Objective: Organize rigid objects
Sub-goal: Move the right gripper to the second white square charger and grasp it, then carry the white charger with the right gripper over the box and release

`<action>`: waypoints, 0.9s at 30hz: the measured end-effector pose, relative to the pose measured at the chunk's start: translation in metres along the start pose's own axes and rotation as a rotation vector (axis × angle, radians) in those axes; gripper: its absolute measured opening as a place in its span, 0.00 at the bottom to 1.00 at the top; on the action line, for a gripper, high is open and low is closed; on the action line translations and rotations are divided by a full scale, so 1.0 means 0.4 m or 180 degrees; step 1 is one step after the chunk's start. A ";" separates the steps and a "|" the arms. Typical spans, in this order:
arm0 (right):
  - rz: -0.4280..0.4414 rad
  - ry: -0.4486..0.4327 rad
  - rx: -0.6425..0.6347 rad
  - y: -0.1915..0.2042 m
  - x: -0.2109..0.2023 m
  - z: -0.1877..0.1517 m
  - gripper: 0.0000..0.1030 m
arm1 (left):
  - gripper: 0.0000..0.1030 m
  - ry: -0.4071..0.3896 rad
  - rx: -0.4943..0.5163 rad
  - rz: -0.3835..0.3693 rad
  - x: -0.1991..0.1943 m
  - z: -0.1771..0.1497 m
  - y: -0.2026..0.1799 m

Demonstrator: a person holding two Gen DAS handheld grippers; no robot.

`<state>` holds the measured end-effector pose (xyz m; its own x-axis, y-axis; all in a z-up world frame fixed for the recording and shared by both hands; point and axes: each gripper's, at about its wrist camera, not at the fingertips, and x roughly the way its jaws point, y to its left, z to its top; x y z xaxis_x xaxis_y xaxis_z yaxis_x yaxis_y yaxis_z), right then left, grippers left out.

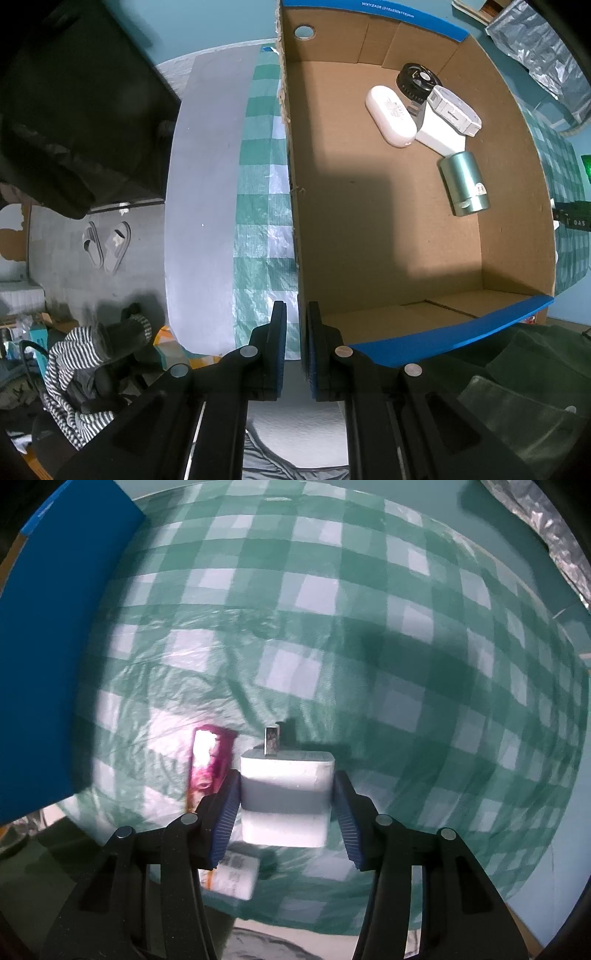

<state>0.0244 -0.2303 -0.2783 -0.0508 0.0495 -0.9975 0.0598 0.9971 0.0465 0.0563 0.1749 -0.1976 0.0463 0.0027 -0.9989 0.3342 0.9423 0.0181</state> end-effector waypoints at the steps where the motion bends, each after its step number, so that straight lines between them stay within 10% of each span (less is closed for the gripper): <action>1: 0.0005 0.0005 0.0013 -0.002 0.002 0.006 0.48 | 0.09 0.0000 -0.0002 -0.0002 0.000 0.000 0.000; 27: 0.0064 -0.0196 0.0007 0.026 -0.083 -0.009 0.48 | 0.09 -0.0004 0.0019 -0.0001 -0.001 0.003 -0.002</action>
<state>0.0230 -0.2214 -0.2443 0.0119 0.0657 -0.9978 0.0625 0.9958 0.0664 0.0571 0.1737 -0.1971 0.0474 0.0020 -0.9989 0.3398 0.9403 0.0180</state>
